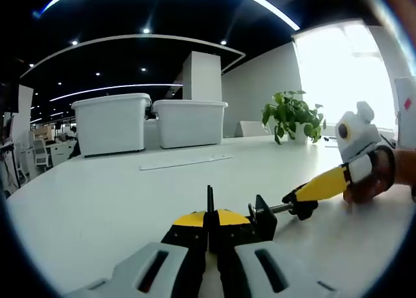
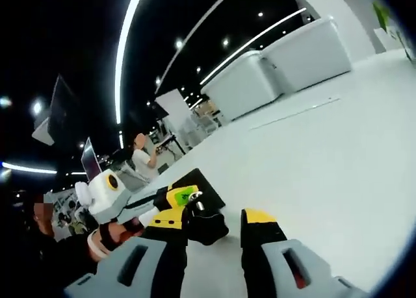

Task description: Clamp the fixed fixture on the desktop, loosen the retaining clip, secure it to the edge of the desk, and tighten the retaining clip.

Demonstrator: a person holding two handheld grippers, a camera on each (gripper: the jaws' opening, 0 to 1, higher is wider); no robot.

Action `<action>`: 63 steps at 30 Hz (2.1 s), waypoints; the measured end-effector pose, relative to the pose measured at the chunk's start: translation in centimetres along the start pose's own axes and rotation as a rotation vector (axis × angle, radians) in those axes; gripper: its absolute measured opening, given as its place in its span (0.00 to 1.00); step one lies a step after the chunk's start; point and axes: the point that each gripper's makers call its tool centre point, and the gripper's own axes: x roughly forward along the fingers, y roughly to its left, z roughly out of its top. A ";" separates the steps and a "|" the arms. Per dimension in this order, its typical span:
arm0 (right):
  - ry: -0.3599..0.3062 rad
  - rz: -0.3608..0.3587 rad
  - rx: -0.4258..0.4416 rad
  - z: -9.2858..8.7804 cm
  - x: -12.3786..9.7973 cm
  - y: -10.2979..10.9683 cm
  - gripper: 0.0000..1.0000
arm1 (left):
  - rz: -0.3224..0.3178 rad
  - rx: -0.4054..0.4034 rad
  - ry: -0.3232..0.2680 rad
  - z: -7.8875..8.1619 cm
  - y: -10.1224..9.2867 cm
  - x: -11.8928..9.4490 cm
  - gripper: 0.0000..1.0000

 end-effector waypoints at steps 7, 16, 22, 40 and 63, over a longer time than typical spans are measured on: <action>-0.011 0.024 -0.018 0.0 0.0 0.6 0.22 | 0.001 0.006 -0.001 0.0 0.0 0.1 0.04; -0.054 -0.016 -0.242 0.2 0.0 1.4 0.21 | 0.004 0.008 -0.001 -0.1 0.0 0.1 0.04; -0.089 -0.042 -0.519 0.3 0.0 1.9 0.21 | 0.005 0.005 -0.001 -0.1 0.0 0.1 0.04; -0.113 -0.122 -1.132 0.0 0.4 2.8 0.21 | 0.015 0.000 0.000 -0.1 0.2 0.1 0.04; -0.110 -0.179 -1.422 -0.3 0.4 3.3 0.21 | 0.020 -0.002 0.002 -0.2 0.2 0.2 0.04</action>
